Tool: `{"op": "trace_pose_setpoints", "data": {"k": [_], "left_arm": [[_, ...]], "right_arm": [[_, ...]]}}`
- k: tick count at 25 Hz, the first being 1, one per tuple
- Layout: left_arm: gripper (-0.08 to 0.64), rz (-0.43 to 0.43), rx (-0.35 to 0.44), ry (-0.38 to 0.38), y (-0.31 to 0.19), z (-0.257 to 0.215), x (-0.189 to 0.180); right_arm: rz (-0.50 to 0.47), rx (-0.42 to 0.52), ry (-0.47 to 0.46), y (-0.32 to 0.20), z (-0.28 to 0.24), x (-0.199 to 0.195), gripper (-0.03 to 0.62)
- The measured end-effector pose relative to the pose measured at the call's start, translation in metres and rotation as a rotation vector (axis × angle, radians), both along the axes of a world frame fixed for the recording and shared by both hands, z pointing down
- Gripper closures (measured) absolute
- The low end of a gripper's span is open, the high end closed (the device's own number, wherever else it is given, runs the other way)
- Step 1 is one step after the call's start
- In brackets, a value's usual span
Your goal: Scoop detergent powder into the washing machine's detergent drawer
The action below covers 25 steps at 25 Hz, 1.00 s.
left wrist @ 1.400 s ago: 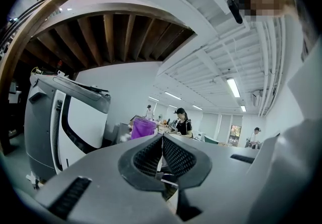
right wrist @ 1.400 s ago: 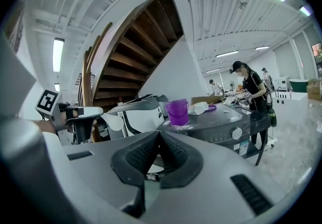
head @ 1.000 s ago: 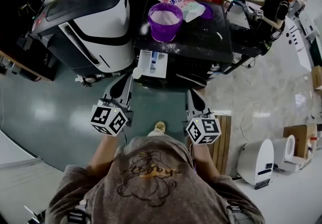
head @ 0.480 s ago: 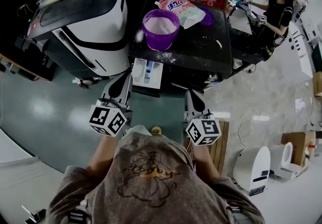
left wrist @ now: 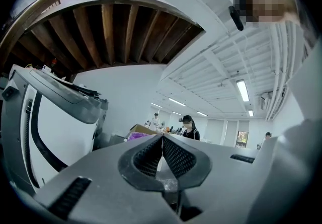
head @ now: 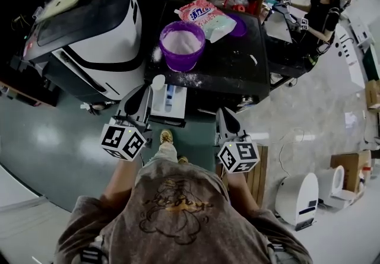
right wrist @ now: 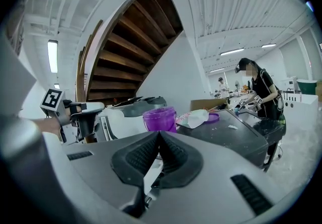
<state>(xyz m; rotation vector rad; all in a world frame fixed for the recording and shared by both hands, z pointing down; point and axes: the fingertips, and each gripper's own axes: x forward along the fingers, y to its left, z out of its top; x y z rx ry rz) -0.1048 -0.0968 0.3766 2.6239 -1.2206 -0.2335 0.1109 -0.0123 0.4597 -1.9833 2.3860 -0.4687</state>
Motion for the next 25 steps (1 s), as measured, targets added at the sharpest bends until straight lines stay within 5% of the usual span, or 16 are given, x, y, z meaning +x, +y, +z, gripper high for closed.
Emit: {"op": "trace_pose_setpoints", "data": {"k": [25], "left_arm": [[0.537, 0.164, -0.007, 0.027, -0.147, -0.003, 0.028]], "right_arm": [[0.112, 0.010, 0.019, -0.120, -0.010, 0.004, 0.591]]}}
